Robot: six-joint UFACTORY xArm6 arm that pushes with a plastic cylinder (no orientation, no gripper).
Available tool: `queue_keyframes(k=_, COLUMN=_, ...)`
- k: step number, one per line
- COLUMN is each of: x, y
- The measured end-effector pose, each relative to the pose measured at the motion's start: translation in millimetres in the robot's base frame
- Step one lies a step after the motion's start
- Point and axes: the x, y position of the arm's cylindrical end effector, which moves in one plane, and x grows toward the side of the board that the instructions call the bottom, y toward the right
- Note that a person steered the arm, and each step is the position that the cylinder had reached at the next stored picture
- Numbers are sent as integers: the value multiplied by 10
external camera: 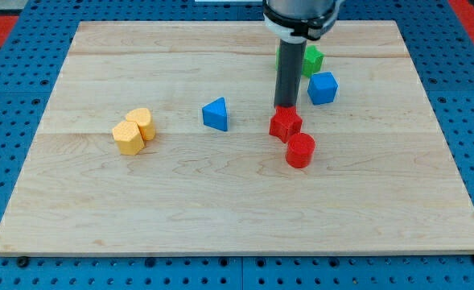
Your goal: Move blue cube towards center
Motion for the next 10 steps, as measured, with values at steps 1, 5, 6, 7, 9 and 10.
queue_keyframes(k=1, x=44, y=-29)
queue_keyframes(k=5, x=349, y=1064)
queue_keyframes(k=6, x=-116, y=1172)
queue_keyframes(k=7, x=-510, y=864)
queue_keyframes(k=9, x=-442, y=455)
queue_keyframes(k=10, x=-260, y=240)
